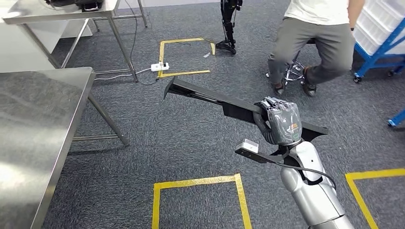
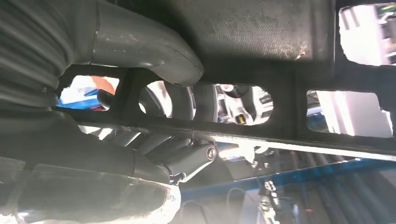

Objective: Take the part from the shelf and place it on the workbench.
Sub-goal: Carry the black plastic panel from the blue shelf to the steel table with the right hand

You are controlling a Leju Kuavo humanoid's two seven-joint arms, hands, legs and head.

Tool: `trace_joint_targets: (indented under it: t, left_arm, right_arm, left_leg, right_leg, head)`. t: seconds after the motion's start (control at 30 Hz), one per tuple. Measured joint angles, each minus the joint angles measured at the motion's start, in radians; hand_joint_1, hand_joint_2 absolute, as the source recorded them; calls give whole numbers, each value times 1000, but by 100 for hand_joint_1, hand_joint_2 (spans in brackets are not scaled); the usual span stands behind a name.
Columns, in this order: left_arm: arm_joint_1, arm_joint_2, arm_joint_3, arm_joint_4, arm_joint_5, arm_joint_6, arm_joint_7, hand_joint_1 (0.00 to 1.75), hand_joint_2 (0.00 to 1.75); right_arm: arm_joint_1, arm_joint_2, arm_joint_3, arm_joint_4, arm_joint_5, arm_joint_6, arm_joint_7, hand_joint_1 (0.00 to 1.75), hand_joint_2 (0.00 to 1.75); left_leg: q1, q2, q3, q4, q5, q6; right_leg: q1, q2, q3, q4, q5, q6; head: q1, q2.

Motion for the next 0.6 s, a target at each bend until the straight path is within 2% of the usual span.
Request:
trace_joint_targets:
  t: [0.03,0.07,0.1,0.13,0.17,0.23,0.3,0.33,0.37,0.4,0.43,0.5,0.53,0.57,0.6]
  left_arm:
    - [0,2,0,0,-6,-6,29,0,175]
    - [0,3,-1,1,-12,-12,61,0,175]
    - [2,5,-2,1,-18,-16,94,0,175]
    - [5,6,-3,3,-24,-22,129,0,175]
    - [9,7,-4,4,-31,-28,164,0,175]
    - [15,10,-6,8,-46,-43,232,0,175]
    - [17,11,-10,10,-57,-54,278,0,175]
    - [17,11,-12,10,-60,-59,290,0,175]
    - [19,11,-12,10,-63,-62,296,0,175]
    - [21,11,-14,11,-66,-64,300,0,175]
    - [23,12,-16,11,-68,-66,301,0,175]
    - [23,15,-19,11,-71,-67,303,0,175]
    - [22,17,-21,11,-72,-67,302,0,175]
    - [20,20,-21,11,-72,-67,301,0,175]
    - [18,23,-22,11,-72,-67,300,0,175]
  right_arm:
    - [-1,0,1,1,0,0,0,168,175]
    - [0,0,1,3,0,0,0,168,175]
    - [0,1,2,4,-1,1,0,168,175]
    - [-1,1,3,5,-2,1,-1,168,175]
    - [-3,3,4,7,-2,2,-2,168,175]
    - [-11,7,5,8,-4,2,-5,168,175]
    - [-18,8,6,11,-4,2,-5,168,175]
    - [-20,8,7,12,-4,2,-5,168,175]
    - [-21,8,7,13,-3,2,-5,168,175]
    - [-20,9,8,14,-3,2,-3,168,175]
    - [-20,10,9,14,-2,2,-2,168,175]
    - [-19,11,9,13,0,1,2,168,175]
    - [-19,12,9,13,1,1,3,168,175]
    - [-18,13,10,13,2,1,4,168,175]
    - [-16,13,10,13,4,1,5,168,175]
  left_leg:
    - [4,-9,-11,24,-12,-13]
    - [5,-16,-23,42,-21,-23]
    - [5,-21,-33,53,-25,-28]
    - [8,-25,-40,60,-26,-30]
    - [10,-22,-43,62,-29,-33]
    - [14,9,-62,103,-52,-40]
    - [17,49,-119,214,-103,-46]
    - [18,57,-156,279,-128,-47]
    - [18,60,-185,327,-140,-44]
    - [15,61,-199,342,-135,-38]
    - [11,61,-191,318,-110,-29]
    - [-9,76,-127,188,-42,-3]
    - [-19,89,-95,128,-20,8]
    - [-29,101,-74,85,-10,15]
    - [-36,108,-64,65,-10,19]
  right_leg:
    - [-5,12,19,-40,14,4]
    - [-7,22,25,-55,16,0]
    - [-3,28,22,-47,10,-11]
    - [-2,24,20,-46,9,-22]
    - [0,18,20,-45,8,-29]
    - [2,7,23,-46,7,-41]
    - [10,-8,28,-47,3,-51]
    - [15,-16,29,-47,1,-54]
    - [21,-24,30,-47,-1,-58]
    - [26,-32,32,-47,-4,-61]
    - [31,-40,35,-47,-6,-64]
    - [35,-54,45,-50,-11,-71]
    - [37,-60,50,-54,-12,-73]
    - [36,-67,53,-59,-13,-74]
    - [35,-74,56,-64,-13,-73]
  head:
    - [2,0]
    - [2,0]
    - [1,0]
    - [-2,0]
    - [-5,0]
    - [-10,0]
    - [-14,0]
    - [-14,0]
    - [-14,0]
    - [-14,0]
    - [-14,0]
    - [-14,0]
    - [-14,0]
    - [-14,0]
    - [-14,0]
